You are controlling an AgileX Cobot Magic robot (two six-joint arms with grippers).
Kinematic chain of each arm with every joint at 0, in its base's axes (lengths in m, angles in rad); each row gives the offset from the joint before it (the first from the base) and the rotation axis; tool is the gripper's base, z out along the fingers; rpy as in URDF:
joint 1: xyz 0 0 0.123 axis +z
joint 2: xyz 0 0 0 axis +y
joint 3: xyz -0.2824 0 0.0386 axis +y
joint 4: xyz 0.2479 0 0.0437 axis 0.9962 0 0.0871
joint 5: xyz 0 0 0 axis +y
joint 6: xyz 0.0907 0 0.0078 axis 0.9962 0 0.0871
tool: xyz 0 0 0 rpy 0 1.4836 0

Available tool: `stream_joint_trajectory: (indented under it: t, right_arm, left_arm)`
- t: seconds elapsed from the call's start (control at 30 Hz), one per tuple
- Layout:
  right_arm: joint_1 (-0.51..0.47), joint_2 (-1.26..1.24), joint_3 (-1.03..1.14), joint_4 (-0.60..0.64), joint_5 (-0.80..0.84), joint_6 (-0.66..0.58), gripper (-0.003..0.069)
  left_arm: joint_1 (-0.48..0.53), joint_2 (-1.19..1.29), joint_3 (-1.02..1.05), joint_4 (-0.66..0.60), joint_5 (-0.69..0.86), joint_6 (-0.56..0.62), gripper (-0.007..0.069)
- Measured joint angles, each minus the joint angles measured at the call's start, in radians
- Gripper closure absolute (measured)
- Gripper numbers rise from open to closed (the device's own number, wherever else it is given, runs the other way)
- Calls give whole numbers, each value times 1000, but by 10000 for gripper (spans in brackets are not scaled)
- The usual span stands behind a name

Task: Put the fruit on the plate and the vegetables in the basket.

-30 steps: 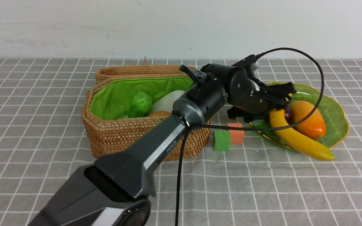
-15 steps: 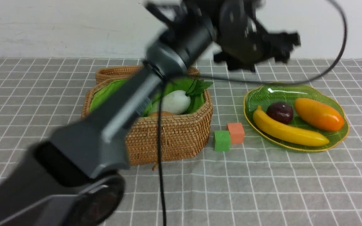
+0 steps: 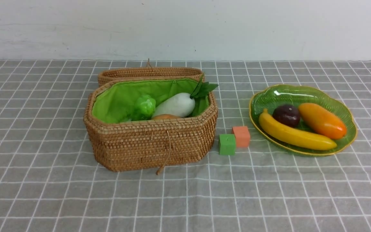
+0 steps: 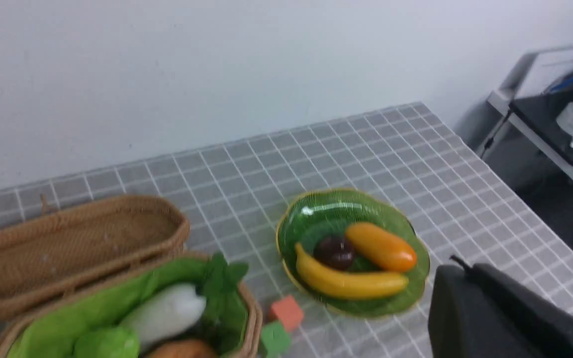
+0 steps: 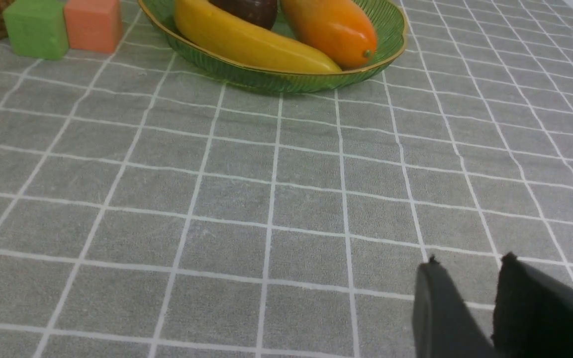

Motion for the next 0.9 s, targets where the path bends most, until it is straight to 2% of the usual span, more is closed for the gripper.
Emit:
stream_joint_trajectory:
  t: [0.1, 0.17, 0.2, 0.23, 0.27, 0.3, 0.33, 0.37, 0.4, 0.6, 0.9]
  right_arm:
    - [0, 0, 0, -1, 0, 0, 463]
    - [0, 0, 0, -1, 0, 0, 461]
    - [0, 0, 0, -1, 0, 0, 459]
    - [0, 0, 0, -1, 0, 0, 455]
    - [0, 0, 0, -1, 0, 0, 454]
    - [0, 0, 0, -1, 0, 0, 450]
    - [0, 0, 0, -1, 0, 0, 448]
    - [0, 0, 0, -1, 0, 0, 448]
    - [0, 0, 0, -1, 0, 0, 445]
    - [0, 0, 0, -1, 0, 0, 440]
    - [0, 0, 0, -2, 0, 0, 428]
  left_arm:
    - [0, -283, 375, -2, -1, -16, 638]
    - [0, -388, 525, -2, -13, -32, 638]
    - [0, -474, 650, -5, -39, -48, 638]
    - [0, -619, 873, -20, -104, -79, 638]
    - [0, -650, 921, -30, -118, -84, 638]
    - [0, -753, 1102, -59, -165, -97, 638]
    - [0, -792, 1184, -77, -187, -99, 638]
    - [0, -800, 1184, -83, -187, -99, 638]
    - [0, -857, 1357, -125, -250, -99, 638]
    - [0, -965, 1583, -195, -441, -106, 638]
    - [0, -994, 1616, -129, -478, -107, 638]
